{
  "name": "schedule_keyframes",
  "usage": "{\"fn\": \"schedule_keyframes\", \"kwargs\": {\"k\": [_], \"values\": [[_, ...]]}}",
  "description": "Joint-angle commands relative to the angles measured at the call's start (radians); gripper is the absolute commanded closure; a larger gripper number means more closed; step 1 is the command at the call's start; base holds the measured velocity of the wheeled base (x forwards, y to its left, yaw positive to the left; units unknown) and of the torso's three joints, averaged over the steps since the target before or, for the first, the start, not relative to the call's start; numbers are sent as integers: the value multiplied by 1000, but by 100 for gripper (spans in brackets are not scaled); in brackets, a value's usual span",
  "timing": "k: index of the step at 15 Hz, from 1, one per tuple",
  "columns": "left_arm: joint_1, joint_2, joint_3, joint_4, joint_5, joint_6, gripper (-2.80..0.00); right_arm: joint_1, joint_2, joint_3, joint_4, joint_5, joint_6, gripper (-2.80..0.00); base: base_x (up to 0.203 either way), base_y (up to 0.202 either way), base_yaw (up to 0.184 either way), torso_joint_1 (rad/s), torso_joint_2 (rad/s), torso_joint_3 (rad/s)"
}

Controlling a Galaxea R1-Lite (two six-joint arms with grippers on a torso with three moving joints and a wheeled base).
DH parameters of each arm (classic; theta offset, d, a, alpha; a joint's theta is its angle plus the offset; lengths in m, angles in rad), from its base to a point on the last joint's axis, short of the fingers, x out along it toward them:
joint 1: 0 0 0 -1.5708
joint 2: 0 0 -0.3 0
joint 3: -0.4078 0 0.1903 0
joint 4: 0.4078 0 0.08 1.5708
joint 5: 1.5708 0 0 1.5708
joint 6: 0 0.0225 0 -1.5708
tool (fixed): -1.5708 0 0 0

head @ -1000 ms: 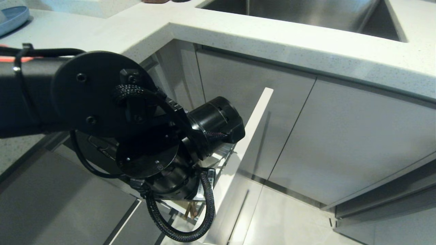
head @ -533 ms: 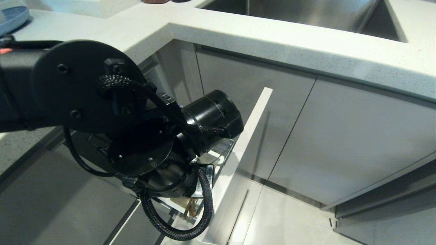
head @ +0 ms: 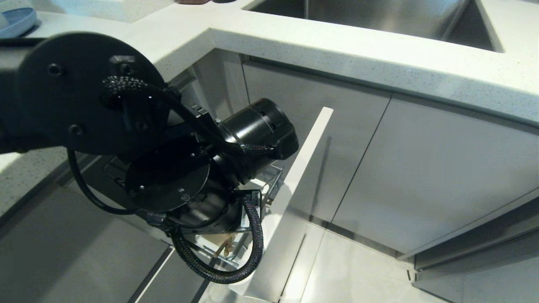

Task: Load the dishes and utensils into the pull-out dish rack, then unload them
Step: Take the fork out of the cupboard

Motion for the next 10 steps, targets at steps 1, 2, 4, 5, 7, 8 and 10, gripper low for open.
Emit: {"fn": "schedule_keyframes", "kwargs": {"k": [1, 2, 4, 5, 7, 8, 10], "values": [[-1, 9, 4, 5, -2, -3, 0, 0, 0, 2, 0, 0, 1, 0, 0, 0, 0, 0, 0, 0], [-2, 19, 4, 1, -6, -2, 0, 0, 0, 2, -1, 0, 1, 0, 0, 0, 0, 0, 0, 0], [-9, 29, 8, -11, -30, -1, 0, 0, 0, 2, -1, 0, 0, 0, 0, 0, 0, 0, 0, 0], [-6, 35, 13, -13, -39, 2, 0, 0, 0, 2, 0, 0, 0, 0, 0, 0, 0, 0, 0, 0], [3, 73, 17, -13, -43, 3, 0, 0, 0, 2, 0, 0, 0, 0, 0, 0, 0, 0, 0, 0], [15, 95, 19, -13, -45, 4, 0, 0, 0, 2, 0, 0, 1, 0, 0, 0, 0, 0, 0, 0], [23, 117, 23, -13, -45, 4, 0, 0, 0, 2, -1, 0, 0, 0, 0, 0, 0, 0, 0, 0]]}}
